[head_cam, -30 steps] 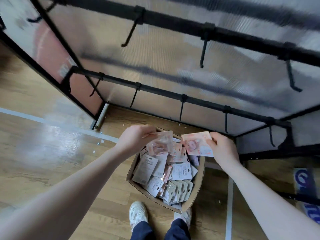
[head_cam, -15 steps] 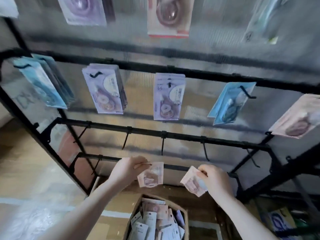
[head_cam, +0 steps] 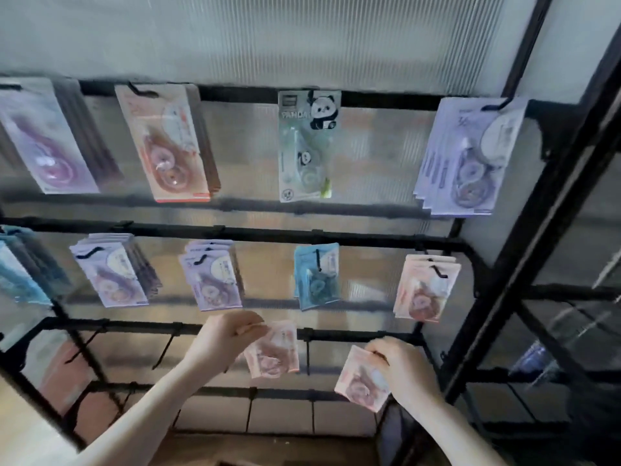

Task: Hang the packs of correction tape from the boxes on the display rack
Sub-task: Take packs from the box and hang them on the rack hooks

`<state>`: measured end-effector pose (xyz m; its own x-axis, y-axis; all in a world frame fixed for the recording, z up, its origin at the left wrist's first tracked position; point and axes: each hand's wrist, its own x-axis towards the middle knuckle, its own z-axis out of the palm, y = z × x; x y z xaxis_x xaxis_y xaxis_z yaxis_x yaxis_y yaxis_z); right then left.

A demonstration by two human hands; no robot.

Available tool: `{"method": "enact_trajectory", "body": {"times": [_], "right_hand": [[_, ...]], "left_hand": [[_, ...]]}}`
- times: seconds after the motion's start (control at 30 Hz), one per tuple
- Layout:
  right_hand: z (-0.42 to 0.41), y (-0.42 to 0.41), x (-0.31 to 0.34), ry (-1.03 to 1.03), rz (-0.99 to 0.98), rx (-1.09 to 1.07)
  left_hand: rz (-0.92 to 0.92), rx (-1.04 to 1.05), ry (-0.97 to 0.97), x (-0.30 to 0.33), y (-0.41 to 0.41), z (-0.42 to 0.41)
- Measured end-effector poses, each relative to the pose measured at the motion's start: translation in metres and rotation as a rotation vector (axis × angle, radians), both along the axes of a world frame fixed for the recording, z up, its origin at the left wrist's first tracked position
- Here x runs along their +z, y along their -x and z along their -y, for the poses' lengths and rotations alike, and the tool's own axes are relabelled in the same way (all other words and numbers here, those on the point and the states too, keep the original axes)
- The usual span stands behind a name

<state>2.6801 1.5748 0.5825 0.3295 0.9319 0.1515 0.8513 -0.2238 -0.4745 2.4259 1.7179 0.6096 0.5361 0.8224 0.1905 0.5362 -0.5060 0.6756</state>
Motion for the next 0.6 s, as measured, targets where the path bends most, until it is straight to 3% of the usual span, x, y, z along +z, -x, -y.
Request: {"method": "enact_trajectory", "body": {"times": [0.27,0.6], "right_hand": [[0.019,-0.072,0.031,-0.203,0.076,0.043],[0.016,-0.106,0.065,-0.410,0.175,0.046]], "left_hand": [[0.097,0.058,0.061,0.019,-0.069,0.031],[0.082,0.051,0.039,0.037,-0.085,0.029]]}}
